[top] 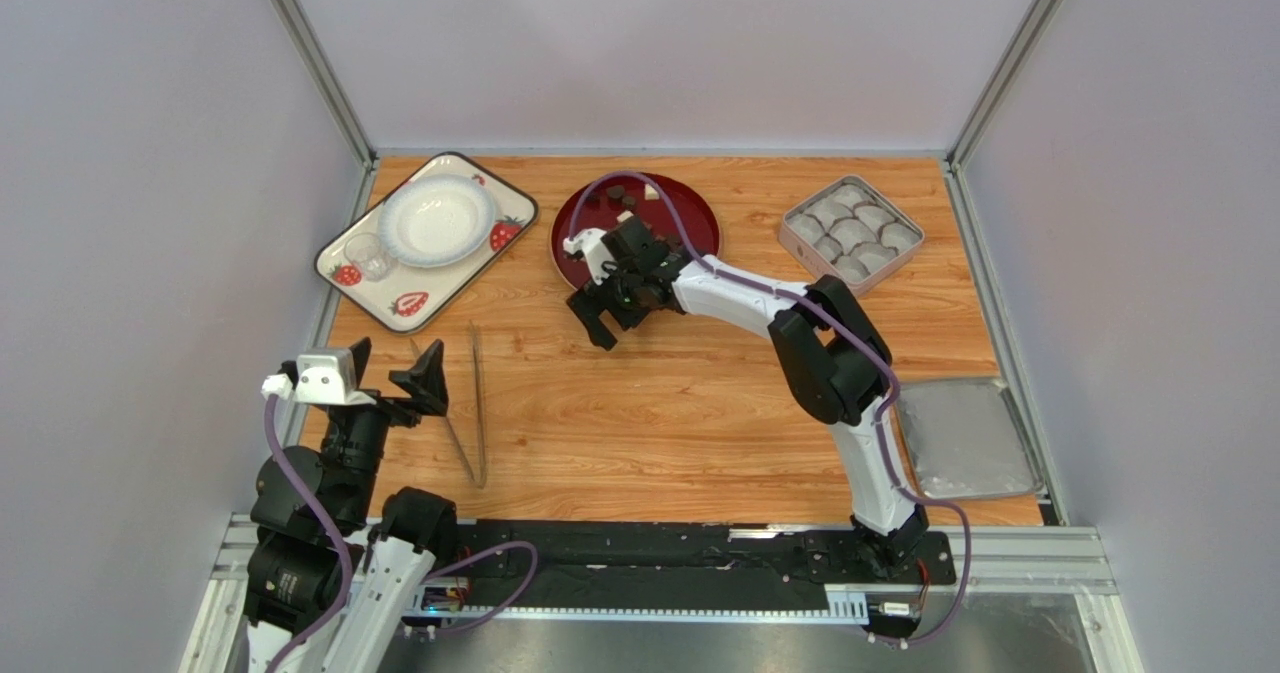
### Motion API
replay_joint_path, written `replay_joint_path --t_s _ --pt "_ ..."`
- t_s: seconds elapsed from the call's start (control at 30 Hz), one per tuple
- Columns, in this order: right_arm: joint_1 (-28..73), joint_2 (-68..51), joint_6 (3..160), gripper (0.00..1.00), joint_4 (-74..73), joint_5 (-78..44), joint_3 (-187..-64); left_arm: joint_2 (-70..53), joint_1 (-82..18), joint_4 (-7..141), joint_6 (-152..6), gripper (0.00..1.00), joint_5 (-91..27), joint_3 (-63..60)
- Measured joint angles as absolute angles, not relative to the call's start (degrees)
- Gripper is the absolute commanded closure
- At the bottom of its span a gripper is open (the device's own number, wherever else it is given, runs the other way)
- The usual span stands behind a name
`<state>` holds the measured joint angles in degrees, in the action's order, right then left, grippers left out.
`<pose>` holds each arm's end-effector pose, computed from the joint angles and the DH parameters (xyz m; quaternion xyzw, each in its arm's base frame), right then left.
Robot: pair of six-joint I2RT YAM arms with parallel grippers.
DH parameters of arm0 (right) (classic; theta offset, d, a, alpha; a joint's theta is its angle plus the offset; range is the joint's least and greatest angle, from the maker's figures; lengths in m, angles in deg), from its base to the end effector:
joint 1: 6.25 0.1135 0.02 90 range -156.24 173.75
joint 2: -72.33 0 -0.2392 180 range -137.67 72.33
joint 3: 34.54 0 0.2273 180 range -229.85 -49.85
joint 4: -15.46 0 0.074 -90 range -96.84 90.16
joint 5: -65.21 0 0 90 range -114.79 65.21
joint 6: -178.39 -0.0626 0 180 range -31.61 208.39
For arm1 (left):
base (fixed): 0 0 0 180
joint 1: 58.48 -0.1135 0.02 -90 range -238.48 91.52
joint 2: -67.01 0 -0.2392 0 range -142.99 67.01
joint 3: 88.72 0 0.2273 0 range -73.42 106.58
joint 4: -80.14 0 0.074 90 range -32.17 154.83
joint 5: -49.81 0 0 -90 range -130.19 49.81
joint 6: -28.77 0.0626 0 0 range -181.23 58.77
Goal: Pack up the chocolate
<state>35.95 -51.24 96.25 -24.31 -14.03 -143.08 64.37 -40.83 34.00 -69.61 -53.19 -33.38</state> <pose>0.3254 0.3109 0.1431 -0.4272 0.8479 0.1743 0.2612 0.0547 -0.0026 0.3208 -0.0308 0.6659 -0.0936 0.7395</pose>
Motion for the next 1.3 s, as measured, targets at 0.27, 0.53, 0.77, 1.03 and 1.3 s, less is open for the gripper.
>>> replay_joint_path --t_s 0.27,0.53,0.77,1.03,1.3 --pt "43.2 -51.2 93.9 0.02 -24.2 -14.3 -143.1 64.4 -40.6 34.0 -69.6 0.01 -53.2 -33.4" --pt "51.2 -51.4 91.1 0.03 -25.6 -13.9 -145.5 64.4 -40.6 34.0 -69.6 0.01 -53.2 -33.4" --pt "52.9 -50.0 90.2 0.02 -27.7 -15.0 -146.7 64.4 -40.5 34.0 -69.6 0.01 -53.2 -33.4" --pt "42.6 -37.2 91.8 0.02 -31.4 -24.7 -142.6 64.4 -40.5 34.0 -69.6 0.01 -53.2 -33.4" --pt "16.5 -33.3 91.6 0.02 -31.5 -30.6 -140.8 64.4 -40.5 34.0 -69.4 0.01 -53.2 -33.4"
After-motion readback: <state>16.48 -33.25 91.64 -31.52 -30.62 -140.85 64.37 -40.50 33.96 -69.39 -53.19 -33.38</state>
